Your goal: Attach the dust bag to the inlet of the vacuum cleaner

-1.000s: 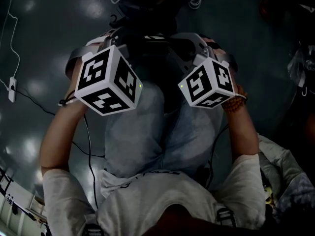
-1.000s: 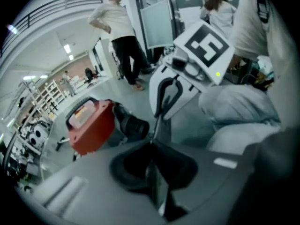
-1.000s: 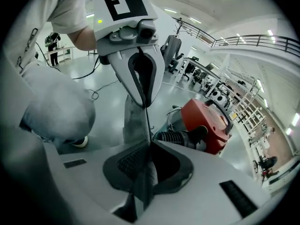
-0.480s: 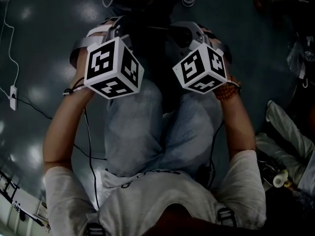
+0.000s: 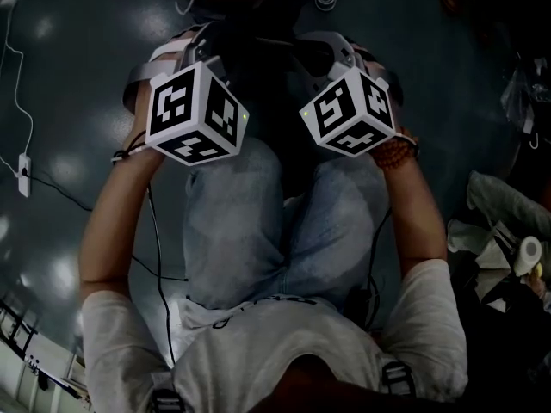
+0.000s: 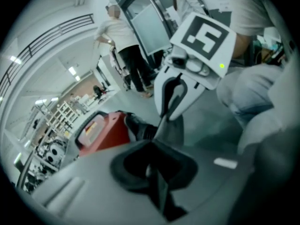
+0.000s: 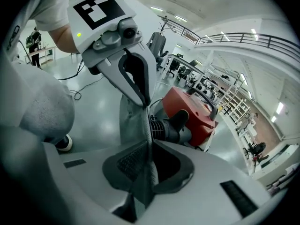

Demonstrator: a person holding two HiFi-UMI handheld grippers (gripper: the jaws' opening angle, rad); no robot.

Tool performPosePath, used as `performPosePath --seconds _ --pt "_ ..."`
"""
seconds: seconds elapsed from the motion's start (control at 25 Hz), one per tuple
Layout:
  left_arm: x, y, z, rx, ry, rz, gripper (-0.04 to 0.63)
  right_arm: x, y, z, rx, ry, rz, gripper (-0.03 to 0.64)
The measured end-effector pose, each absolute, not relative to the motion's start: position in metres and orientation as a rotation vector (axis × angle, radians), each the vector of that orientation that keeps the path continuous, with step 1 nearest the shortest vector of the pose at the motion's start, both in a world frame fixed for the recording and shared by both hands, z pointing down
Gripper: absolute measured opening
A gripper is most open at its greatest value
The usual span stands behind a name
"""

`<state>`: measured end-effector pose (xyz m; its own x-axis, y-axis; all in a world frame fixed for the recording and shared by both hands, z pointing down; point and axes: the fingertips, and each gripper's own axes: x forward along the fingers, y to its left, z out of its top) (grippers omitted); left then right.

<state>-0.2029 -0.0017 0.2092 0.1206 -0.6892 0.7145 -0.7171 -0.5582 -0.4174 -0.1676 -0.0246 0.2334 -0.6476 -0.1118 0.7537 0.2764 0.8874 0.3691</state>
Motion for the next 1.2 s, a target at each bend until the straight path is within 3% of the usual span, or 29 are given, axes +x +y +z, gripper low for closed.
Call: performPosePath --seconds 0.28,0.52,0.88,1.2 --pt "-0.205 0.001 0.215 2.33 -1.481 1.391 0.017 -0.169 -0.026 0.229 -0.096 -2.187 -0.656 0.04" --pt "-0.2 -0.011 0.207 2.369 -1.464 1.505 0.014 -0.163 -0.03 0.234 -0.037 -2.22 -0.587 0.04" --pt "-0.211 -0.004 0.213 2.343 -1.559 1.38 0.012 -0.176 -0.033 0.225 -0.024 -2.182 -0.716 0.044" --pt "-0.204 -0.021 0.207 2.393 -1.505 1.537 0.008 -0.164 -0.036 0.231 0.043 -2.24 -0.597 0.044"
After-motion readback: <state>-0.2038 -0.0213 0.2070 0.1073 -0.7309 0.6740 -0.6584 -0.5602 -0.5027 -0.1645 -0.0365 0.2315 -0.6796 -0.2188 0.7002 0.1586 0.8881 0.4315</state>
